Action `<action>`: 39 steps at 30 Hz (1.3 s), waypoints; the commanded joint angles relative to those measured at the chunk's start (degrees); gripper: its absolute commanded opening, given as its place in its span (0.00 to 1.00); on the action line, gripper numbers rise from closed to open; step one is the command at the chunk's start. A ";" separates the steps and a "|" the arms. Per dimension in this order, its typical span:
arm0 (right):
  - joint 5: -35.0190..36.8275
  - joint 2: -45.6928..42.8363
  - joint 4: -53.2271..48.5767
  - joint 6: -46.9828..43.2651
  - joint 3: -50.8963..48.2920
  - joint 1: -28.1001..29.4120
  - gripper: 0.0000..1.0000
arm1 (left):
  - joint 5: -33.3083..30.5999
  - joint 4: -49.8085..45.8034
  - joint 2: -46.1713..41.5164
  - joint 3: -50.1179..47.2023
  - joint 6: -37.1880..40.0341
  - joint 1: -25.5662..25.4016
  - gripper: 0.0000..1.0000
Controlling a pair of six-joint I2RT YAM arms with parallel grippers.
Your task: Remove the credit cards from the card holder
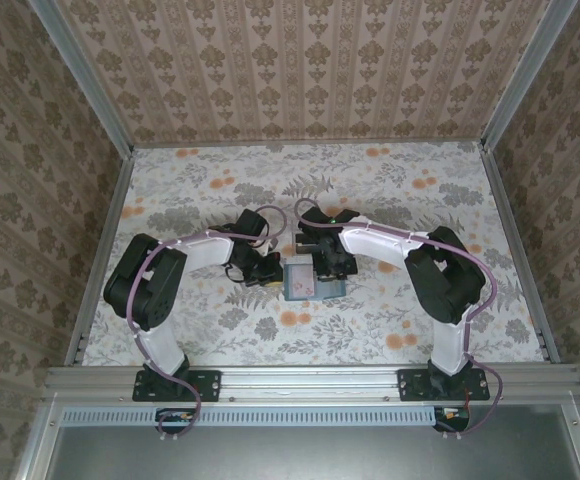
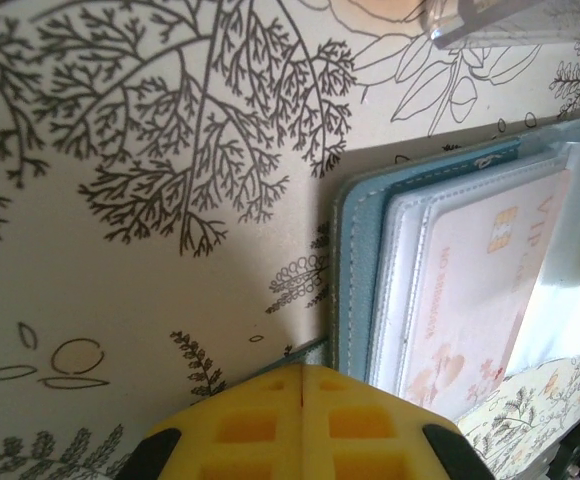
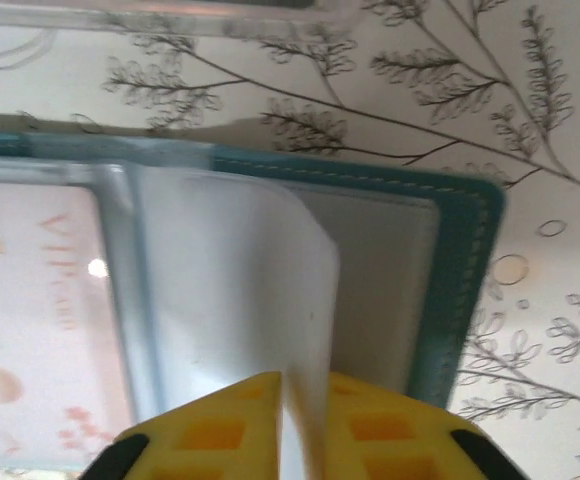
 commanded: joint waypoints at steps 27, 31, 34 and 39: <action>-18.24 -6.81 13.65 2.50 -3.37 -1.93 0.22 | 0.53 -2.65 -0.59 5.66 -3.55 -4.16 0.02; -20.38 -4.29 15.66 2.69 -3.06 -2.22 0.21 | 0.53 -1.82 0.82 5.57 -3.90 -4.44 0.02; -22.16 -2.32 16.39 2.68 -3.03 -2.53 0.21 | 0.19 -1.97 1.39 5.19 -3.62 -4.49 0.02; -23.34 0.39 17.19 2.29 -3.02 -2.70 0.20 | -1.61 -3.85 2.50 4.78 -2.03 -4.49 0.02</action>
